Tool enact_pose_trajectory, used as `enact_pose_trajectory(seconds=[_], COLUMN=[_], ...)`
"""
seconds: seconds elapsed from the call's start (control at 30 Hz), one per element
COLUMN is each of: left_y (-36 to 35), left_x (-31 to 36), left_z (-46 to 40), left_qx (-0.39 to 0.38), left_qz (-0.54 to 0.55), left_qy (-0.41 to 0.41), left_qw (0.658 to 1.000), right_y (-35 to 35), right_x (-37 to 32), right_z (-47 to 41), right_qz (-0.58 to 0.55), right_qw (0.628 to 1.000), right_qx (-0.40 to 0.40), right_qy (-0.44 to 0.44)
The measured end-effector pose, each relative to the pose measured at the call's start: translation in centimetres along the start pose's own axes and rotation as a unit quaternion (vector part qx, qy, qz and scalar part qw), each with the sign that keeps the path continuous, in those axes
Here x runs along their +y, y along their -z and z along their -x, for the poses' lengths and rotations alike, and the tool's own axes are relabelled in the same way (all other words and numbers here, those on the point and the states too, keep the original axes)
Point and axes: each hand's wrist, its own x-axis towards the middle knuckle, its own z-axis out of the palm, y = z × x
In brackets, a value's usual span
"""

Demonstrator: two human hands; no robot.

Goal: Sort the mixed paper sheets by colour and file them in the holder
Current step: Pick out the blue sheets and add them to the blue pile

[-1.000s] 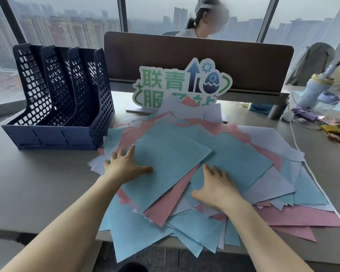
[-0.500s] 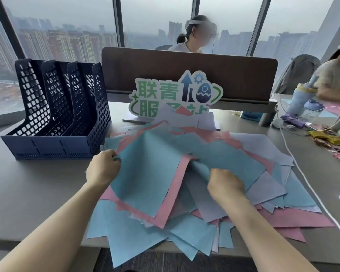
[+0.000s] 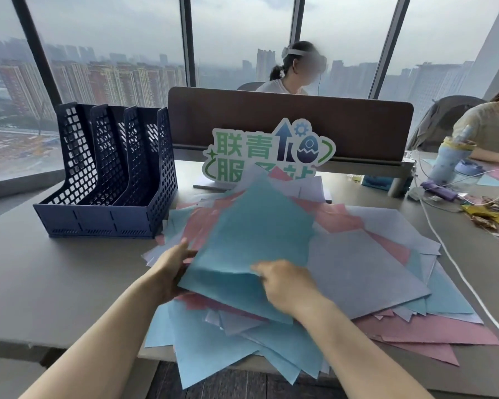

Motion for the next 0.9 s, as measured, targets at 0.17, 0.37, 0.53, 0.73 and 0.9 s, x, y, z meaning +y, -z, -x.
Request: enact_pose_trajectory(seconds=[0.17, 0.37, 0.53, 0.73, 0.9], left_y=[-0.3, -0.3, 0.5, 0.8, 1.2], left_x=[0.0, -1.0, -1.9, -1.9, -2.0], left_z=[1.0, 0.0, -0.4, -1.1, -1.4], left_qx=[-0.050, 0.075, 0.079, 0.083, 0.074], left_qz=[-0.094, -0.158, -0.125, -0.074, -0.059], left_qy=[-0.013, -0.150, -0.141, -0.118, -0.109], left_qw=[0.994, 0.973, 0.979, 0.987, 0.990], right_y=[0.0, 1.0, 0.8, 2.5, 3.9], right_x=[0.5, 8.7, 12.0, 14.2, 13.9], right_z=[-0.3, -6.7, -11.3, -16.0, -15.2], right_qz=[-0.089, -0.128, -0.039, -0.057, 0.016], right_qw=[0.986, 0.960, 0.945, 0.928, 0.959], right_qx=[-0.137, 0.097, 0.039, -0.092, 0.000], right_qy=[0.030, -0.227, -0.323, -0.357, -0.284])
